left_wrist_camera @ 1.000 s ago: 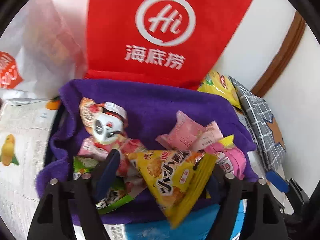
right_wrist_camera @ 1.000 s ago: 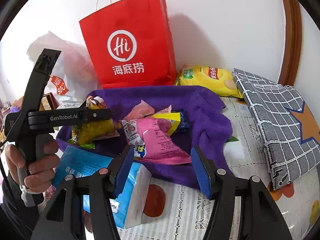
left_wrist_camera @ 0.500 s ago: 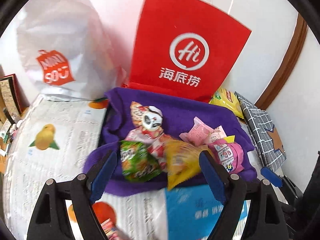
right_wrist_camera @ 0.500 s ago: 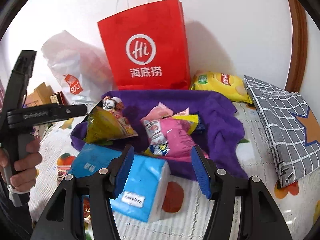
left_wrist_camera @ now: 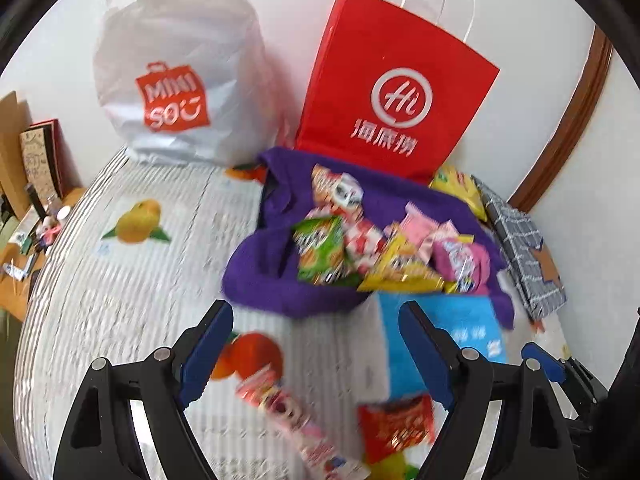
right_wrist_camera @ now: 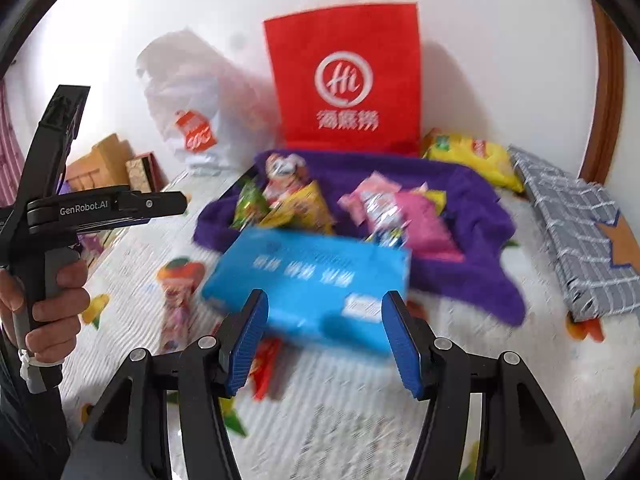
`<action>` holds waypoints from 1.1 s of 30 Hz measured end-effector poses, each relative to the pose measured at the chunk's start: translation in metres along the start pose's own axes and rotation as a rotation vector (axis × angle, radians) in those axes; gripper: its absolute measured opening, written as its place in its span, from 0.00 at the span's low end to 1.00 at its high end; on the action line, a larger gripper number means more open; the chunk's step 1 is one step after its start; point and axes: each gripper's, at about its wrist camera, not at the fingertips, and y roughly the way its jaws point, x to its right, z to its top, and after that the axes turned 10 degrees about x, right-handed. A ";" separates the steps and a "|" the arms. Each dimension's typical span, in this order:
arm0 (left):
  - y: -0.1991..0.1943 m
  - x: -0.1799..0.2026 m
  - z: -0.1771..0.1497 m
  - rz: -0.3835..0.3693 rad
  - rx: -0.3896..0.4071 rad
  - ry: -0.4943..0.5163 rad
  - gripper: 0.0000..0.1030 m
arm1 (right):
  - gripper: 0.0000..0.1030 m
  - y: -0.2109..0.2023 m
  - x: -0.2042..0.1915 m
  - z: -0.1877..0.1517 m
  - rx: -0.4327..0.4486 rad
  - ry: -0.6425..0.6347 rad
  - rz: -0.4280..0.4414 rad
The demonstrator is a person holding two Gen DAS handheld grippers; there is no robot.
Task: Organize snacks
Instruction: 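Move both open tools back toward the loose snacks on the sheet, then grasp the red snack packet with the right tool while the left tool grasps the pink Lotso packet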
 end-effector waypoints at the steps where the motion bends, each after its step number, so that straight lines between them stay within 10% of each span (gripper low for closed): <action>1: -0.001 -0.003 -0.004 0.007 -0.007 0.003 0.82 | 0.57 0.002 -0.005 -0.005 -0.014 0.000 0.009; 10: -0.012 -0.042 -0.043 0.032 -0.067 0.016 0.82 | 0.65 0.041 -0.033 -0.043 -0.173 0.103 0.105; 21: -0.022 -0.083 -0.065 -0.030 -0.090 -0.073 0.82 | 0.69 0.063 -0.061 -0.052 -0.184 0.033 -0.010; 28: -0.021 -0.081 -0.074 -0.033 -0.108 -0.063 0.82 | 0.39 0.063 -0.075 -0.055 -0.154 -0.066 -0.072; 33: -0.015 -0.066 -0.082 -0.062 -0.142 -0.044 0.82 | 0.36 0.056 -0.070 -0.057 -0.148 -0.063 -0.057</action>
